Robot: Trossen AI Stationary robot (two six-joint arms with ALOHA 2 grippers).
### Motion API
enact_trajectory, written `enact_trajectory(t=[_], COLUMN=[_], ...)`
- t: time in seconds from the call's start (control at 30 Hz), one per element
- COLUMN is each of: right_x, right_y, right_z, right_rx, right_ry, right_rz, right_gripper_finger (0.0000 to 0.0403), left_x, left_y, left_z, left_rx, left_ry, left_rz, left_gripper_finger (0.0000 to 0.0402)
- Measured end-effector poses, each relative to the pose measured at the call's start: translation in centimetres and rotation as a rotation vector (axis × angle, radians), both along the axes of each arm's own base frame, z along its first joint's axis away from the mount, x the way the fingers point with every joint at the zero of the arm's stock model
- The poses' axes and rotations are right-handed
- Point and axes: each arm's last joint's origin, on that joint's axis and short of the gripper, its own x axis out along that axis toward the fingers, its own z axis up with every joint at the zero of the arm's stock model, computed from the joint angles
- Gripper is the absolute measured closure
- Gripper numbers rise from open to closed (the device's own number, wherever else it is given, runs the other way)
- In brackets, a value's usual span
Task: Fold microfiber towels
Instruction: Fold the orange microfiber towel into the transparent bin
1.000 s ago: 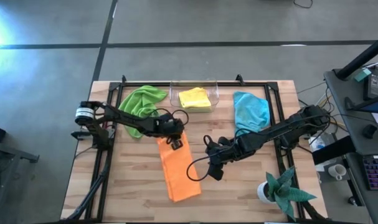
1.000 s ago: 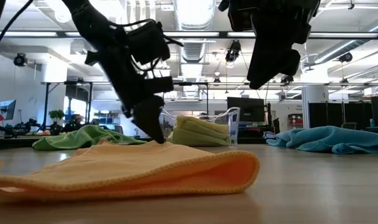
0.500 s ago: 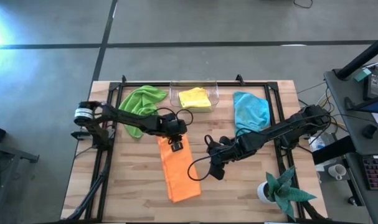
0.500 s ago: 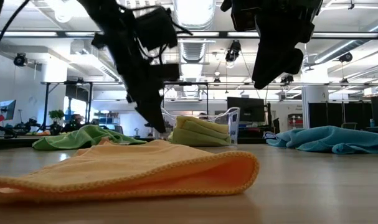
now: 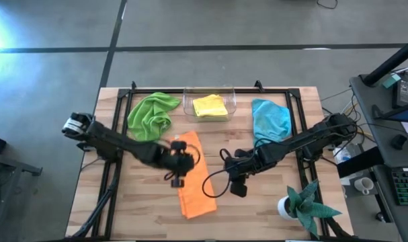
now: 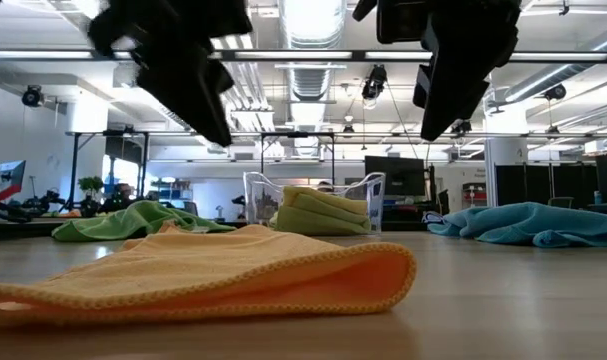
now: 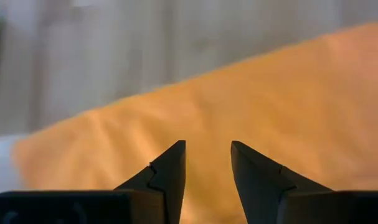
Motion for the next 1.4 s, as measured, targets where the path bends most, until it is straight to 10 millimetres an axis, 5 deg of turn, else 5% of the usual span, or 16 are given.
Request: enact_trajectory(t=[0.33, 0.73, 1.03, 1.23, 1.4], right_x=[0.0, 0.3, 1.0, 1.1, 1.1], right_y=[0.3, 1.6, 3.0, 4.9, 5.3], right_z=[-0.2, 0.2, 1.1, 2.0, 2.1], right_rx=[-0.018, 0.002, -0.054, -0.138, -0.185], right_ry=[-0.015, -0.107, -0.301, -0.481, -0.501], right_rz=[0.221, 0.303, 0.465, 0.648, 0.626], right_gripper_finger=[0.0309, 0.0287, 0.0241, 0.0241, 0.0241], left_x=[-2.6, -3.1, -3.2, -2.9, -2.2], left_y=[-7.9, -9.5, -10.2, -12.2, -13.1], left_z=[2.1, 5.2, 4.3, 1.8, -0.5], left_rx=[-0.063, -0.241, -0.356, -0.315, -0.278], left_ry=[-0.070, -0.065, 0.002, 0.064, 0.111], left_rz=[-0.184, -0.072, 0.037, 0.010, 0.010], left_gripper_finger=[0.0288, 0.0272, 0.0227, 0.0227, 0.0227])
